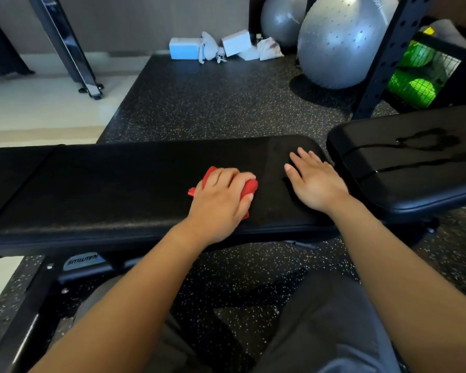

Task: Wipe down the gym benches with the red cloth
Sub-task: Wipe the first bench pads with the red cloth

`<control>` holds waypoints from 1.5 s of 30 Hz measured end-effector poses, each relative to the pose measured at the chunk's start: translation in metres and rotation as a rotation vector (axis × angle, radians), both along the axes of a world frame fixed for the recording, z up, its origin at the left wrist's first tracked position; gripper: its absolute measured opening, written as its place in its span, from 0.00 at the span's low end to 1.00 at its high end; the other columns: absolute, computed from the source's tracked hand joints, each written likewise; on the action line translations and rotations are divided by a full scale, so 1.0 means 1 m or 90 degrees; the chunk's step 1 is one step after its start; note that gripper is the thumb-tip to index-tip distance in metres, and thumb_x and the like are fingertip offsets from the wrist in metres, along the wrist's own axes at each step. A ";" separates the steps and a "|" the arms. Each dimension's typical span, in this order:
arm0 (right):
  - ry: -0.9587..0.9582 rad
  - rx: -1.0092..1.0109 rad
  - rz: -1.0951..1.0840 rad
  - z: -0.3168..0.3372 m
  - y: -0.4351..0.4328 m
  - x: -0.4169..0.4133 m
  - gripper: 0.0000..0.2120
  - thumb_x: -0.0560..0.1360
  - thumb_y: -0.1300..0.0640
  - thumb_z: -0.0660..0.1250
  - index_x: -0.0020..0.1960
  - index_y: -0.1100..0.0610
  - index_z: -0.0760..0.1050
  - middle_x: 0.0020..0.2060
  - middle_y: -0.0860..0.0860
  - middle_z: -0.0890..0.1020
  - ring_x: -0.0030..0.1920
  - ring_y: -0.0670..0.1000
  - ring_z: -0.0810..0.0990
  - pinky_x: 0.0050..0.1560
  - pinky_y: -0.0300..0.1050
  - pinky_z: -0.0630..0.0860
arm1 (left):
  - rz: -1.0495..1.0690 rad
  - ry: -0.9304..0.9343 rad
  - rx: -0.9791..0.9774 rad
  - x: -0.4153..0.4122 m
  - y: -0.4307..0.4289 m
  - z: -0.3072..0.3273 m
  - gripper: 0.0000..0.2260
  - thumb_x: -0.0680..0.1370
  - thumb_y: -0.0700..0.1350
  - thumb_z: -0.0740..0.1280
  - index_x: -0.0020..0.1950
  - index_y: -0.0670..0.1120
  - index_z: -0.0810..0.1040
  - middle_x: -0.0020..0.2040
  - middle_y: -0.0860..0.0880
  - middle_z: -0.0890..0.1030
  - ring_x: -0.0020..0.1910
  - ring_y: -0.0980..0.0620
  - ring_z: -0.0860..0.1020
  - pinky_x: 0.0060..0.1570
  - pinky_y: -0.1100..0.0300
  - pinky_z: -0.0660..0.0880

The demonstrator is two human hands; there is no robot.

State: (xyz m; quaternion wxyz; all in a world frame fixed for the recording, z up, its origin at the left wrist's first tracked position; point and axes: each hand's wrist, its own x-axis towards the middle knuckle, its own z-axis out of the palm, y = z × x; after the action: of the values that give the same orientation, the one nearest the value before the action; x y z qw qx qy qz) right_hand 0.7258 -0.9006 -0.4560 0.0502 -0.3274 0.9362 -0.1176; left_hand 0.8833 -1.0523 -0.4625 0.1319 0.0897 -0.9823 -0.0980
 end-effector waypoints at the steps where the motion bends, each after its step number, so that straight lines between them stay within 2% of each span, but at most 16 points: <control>1: -0.001 0.000 0.000 0.000 0.000 0.000 0.27 0.82 0.44 0.45 0.78 0.53 0.53 0.78 0.50 0.51 0.77 0.51 0.48 0.74 0.51 0.47 | 0.006 -0.004 0.002 -0.005 0.000 0.000 0.21 0.79 0.57 0.50 0.71 0.55 0.64 0.67 0.51 0.66 0.69 0.50 0.62 0.65 0.48 0.63; 8: -0.024 -0.044 0.001 0.002 0.002 -0.002 0.25 0.83 0.46 0.48 0.77 0.55 0.56 0.77 0.51 0.54 0.77 0.51 0.50 0.74 0.49 0.48 | 0.026 -0.076 0.045 -0.053 0.005 0.008 0.19 0.81 0.55 0.53 0.72 0.55 0.60 0.70 0.50 0.63 0.71 0.49 0.57 0.68 0.44 0.58; 13: -0.043 -0.122 0.029 0.007 0.017 0.000 0.24 0.83 0.48 0.51 0.76 0.55 0.58 0.77 0.49 0.57 0.76 0.48 0.52 0.74 0.44 0.50 | 0.001 -0.047 0.048 -0.054 0.006 0.004 0.18 0.81 0.53 0.53 0.71 0.55 0.61 0.69 0.51 0.63 0.70 0.49 0.58 0.67 0.45 0.58; 19: -0.051 -0.111 0.038 0.000 0.022 0.002 0.24 0.83 0.49 0.51 0.76 0.57 0.58 0.77 0.50 0.56 0.77 0.48 0.50 0.74 0.43 0.47 | -0.008 -0.042 0.041 -0.078 0.012 0.005 0.18 0.81 0.53 0.53 0.71 0.55 0.61 0.69 0.51 0.63 0.70 0.49 0.58 0.67 0.46 0.58; 25: -0.039 -0.033 0.045 -0.001 0.019 0.003 0.27 0.83 0.46 0.47 0.78 0.57 0.51 0.78 0.50 0.50 0.77 0.48 0.46 0.76 0.46 0.45 | 0.029 -0.089 0.064 -0.112 0.015 0.016 0.19 0.82 0.53 0.53 0.72 0.54 0.60 0.71 0.48 0.62 0.71 0.46 0.57 0.67 0.44 0.58; 33: -0.039 -0.033 0.041 0.000 0.022 0.008 0.27 0.83 0.46 0.46 0.78 0.57 0.51 0.78 0.50 0.50 0.77 0.48 0.46 0.76 0.46 0.45 | 0.008 -0.048 0.045 -0.086 0.021 0.007 0.19 0.82 0.53 0.53 0.73 0.54 0.59 0.71 0.49 0.63 0.71 0.48 0.58 0.68 0.45 0.58; 41: -0.040 -0.134 0.023 -0.002 0.027 0.005 0.25 0.83 0.48 0.50 0.77 0.56 0.56 0.77 0.50 0.56 0.76 0.47 0.51 0.73 0.40 0.48 | -0.024 -0.059 0.030 -0.087 0.018 0.006 0.19 0.81 0.54 0.53 0.72 0.56 0.59 0.70 0.51 0.63 0.71 0.49 0.58 0.68 0.47 0.59; 45: 0.100 -0.161 -0.023 0.008 0.041 -0.022 0.23 0.81 0.51 0.56 0.74 0.58 0.63 0.75 0.53 0.62 0.76 0.51 0.56 0.74 0.44 0.52 | -0.023 -0.075 0.037 -0.109 0.019 0.008 0.19 0.81 0.55 0.53 0.72 0.56 0.59 0.69 0.51 0.62 0.70 0.48 0.57 0.67 0.46 0.58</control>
State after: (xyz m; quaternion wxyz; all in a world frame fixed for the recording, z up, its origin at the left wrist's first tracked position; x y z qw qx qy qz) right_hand 0.7036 -0.8591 -0.4480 -0.0671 -0.3223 0.9208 -0.2092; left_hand 0.7740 -1.0333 -0.4545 0.0694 0.0811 -0.9866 -0.1232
